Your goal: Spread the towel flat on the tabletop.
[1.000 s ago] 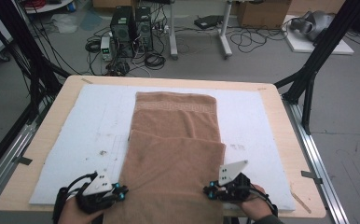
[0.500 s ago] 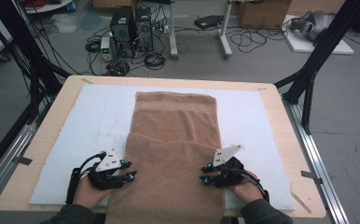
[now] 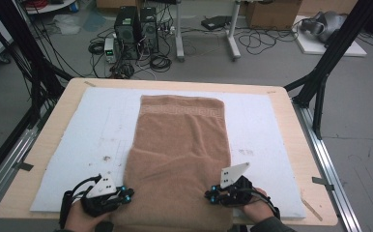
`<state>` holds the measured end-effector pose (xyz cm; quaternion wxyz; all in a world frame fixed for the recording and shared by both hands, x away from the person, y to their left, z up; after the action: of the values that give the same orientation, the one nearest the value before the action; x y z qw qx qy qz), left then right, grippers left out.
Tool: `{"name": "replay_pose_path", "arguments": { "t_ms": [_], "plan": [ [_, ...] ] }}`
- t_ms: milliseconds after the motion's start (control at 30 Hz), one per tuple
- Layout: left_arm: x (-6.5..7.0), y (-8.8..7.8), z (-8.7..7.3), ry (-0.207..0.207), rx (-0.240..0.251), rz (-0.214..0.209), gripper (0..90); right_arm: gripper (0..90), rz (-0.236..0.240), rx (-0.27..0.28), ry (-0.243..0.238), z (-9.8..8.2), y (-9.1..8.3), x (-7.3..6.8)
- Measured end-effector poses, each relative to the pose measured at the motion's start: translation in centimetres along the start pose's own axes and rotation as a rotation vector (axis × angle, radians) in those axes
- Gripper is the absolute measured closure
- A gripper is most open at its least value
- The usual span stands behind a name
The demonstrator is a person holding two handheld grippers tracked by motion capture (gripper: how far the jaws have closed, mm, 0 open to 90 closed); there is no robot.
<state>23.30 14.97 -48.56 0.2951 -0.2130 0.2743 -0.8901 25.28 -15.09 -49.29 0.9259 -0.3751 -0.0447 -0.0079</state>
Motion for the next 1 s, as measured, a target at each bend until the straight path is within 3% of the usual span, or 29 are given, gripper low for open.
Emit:
{"name": "replay_pose_path", "arguments": {
  "t_ms": [67,133,200,300,367,400,467,500,600,867,1000],
  "plan": [
    [0.7,-0.9,0.4,0.003,0.022,-0.020,73.1,76.7,-0.021,0.028,-0.014,0.7,-0.8,-0.5],
    [1.0,-1.0,1.2,0.023,0.023,-0.019,69.2,72.3,-0.056,0.043,-0.005,0.9,-1.6,-0.1],
    [0.6,-0.1,1.9,0.060,0.008,0.006,66.2,68.4,-0.089,0.023,0.030,0.3,-1.9,1.0],
    [-0.3,1.8,2.0,0.063,-0.028,0.015,61.5,65.8,-0.086,0.014,0.069,-0.6,-1.4,2.0],
    [-0.6,2.9,1.3,0.051,-0.064,-0.003,63.9,67.4,-0.078,-0.017,0.075,-1.3,-0.8,2.2],
    [-0.6,3.0,1.1,0.052,-0.037,-0.006,69.7,70.0,-0.072,-0.012,0.077,-1.6,-0.6,2.1],
    [-0.7,2.7,0.9,0.030,-0.026,-0.018,82.1,79.8,-0.071,0.004,0.079,-2.0,-0.9,2.0],
    [-0.6,2.6,0.7,0.034,-0.023,-0.018,84.1,81.9,-0.069,0.007,0.073,-2.1,-0.9,2.0],
    [-0.1,2.2,0.4,0.054,-0.035,-0.006,85.6,84.6,-0.062,0.005,0.066,-2.1,-1.0,1.8],
    [1.4,1.3,-0.7,0.054,-0.045,-0.015,85.8,85.1,0.001,0.007,0.053,-1.9,-1.2,0.5],
    [1.5,0.9,-0.6,0.024,-0.036,-0.033,81.1,81.8,0.009,0.032,0.061,-1.6,-1.6,0.0]
  ]
}}
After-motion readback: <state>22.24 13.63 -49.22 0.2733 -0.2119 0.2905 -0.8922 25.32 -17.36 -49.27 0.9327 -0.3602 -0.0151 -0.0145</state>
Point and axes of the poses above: each handheld gripper's, and its own axes: y roughly forward along the jaws, z roughly out of its top, x roughly to its right, the point moved 8 cm from there along y, roughly forward along the jaws, and after that the axes turned 14 degrees about -y, right-handed, at the moved point
